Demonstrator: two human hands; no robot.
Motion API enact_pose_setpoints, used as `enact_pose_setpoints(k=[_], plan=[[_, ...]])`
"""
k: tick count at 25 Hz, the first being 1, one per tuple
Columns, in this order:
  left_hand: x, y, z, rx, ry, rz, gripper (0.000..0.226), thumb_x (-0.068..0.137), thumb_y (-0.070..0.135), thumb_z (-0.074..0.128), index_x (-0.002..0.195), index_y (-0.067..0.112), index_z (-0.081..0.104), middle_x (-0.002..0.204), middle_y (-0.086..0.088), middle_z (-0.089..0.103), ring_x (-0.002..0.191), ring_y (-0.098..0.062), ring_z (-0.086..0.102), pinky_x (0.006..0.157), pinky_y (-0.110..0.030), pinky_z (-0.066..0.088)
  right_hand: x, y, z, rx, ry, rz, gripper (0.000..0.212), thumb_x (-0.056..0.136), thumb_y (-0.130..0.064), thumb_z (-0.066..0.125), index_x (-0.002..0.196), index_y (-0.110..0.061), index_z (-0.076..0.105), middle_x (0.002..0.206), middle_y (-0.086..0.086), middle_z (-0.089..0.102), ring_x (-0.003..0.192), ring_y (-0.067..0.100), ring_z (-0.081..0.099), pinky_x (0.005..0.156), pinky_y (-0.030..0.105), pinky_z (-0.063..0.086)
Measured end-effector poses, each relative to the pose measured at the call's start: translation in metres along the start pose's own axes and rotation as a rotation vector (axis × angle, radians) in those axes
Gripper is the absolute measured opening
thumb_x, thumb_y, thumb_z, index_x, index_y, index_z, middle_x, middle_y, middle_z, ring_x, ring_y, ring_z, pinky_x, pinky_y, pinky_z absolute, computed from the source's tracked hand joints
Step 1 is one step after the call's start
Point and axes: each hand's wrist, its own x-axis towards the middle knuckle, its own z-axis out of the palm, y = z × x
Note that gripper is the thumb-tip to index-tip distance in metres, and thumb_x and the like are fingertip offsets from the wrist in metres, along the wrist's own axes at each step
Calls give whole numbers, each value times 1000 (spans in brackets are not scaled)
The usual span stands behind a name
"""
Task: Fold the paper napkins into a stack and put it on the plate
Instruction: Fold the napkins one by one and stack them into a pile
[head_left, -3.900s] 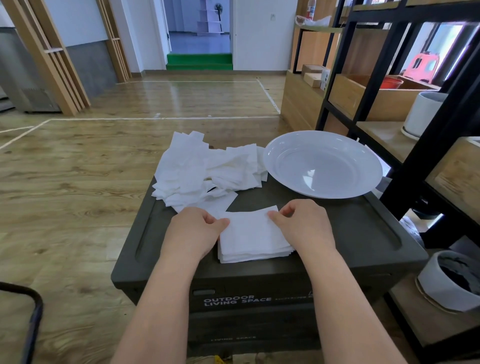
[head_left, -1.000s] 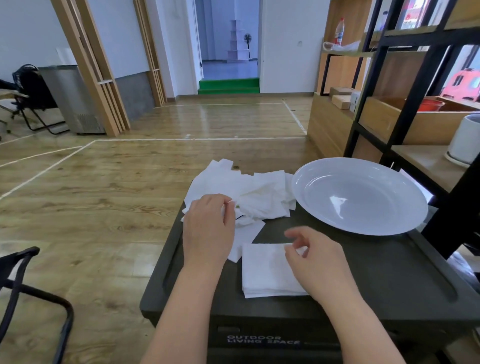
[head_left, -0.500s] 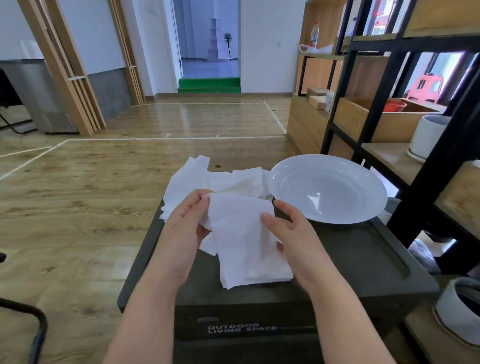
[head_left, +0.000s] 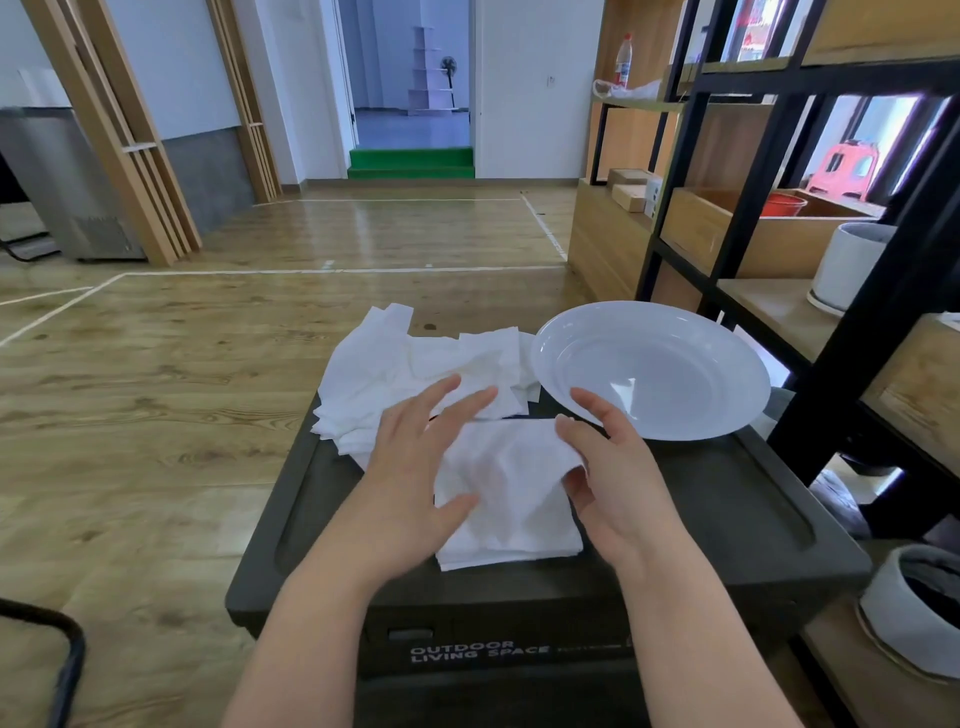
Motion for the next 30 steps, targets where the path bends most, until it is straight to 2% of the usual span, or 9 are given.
enact_pose_setpoints(k=[3,6,9,12,14,16,20,25,30], plan=[[2,3,8,-27,24,5,85,73,30,73,133,65,25,147,37,11,139,2,3,105,-29,23,-3,-3,2,225,-30,97,19,88,-7,62,103,-16,71,102,3,67,88,12,65,65,22,59],[5,0,11,25,91,55,83,75,17,71,132,62,31,147,30,22,138,-2,13,107,-29,20,-9,-12,3,592,-230,205,17,76,5,64,88,2,75,84,14,72,66,19,70,64,29,60],[6,1,13,-11,263,54,61,82,7,67,117,55,51,129,32,46,127,-1,37,105,-21,28,-10,-12,2,787,-364,254,37,75,14,50,109,9,63,99,25,69,83,31,71,80,41,57],[7,10,14,-331,383,-163,16,90,31,56,85,40,68,91,17,70,91,-2,61,81,-24,49,-10,-9,1,385,-286,150,28,88,12,44,102,3,67,96,17,73,93,25,71,74,31,59],[9,14,13,-455,398,-299,30,91,41,52,80,19,69,80,-3,71,78,-19,65,68,-40,52,-14,-8,3,-157,-211,-27,16,91,-7,58,90,-11,73,84,4,75,79,9,71,63,16,54],[10,17,9,-602,406,-358,25,93,35,53,84,22,72,81,1,74,80,-18,67,72,-39,54,-14,-5,4,-457,-106,-111,12,87,-25,65,79,-23,75,70,-7,72,62,2,65,53,12,49],[9,14,4,-642,515,-404,34,90,11,51,98,41,66,57,4,54,59,-16,49,61,-24,44,-11,-2,7,-493,-31,-134,17,87,-29,61,84,-17,73,95,17,69,89,38,60,71,35,49],[6,10,2,-584,602,-488,40,83,11,54,102,46,51,42,11,40,41,-5,35,45,-17,32,-13,-1,9,-541,10,-135,38,85,-41,60,68,-7,66,76,24,56,67,18,44,63,31,35],[7,11,1,-652,599,-575,26,81,24,59,95,45,51,56,1,53,53,-15,47,57,-34,41,-14,-1,11,-470,48,-135,50,82,-44,62,58,-2,47,63,9,39,62,19,33,57,29,28]])
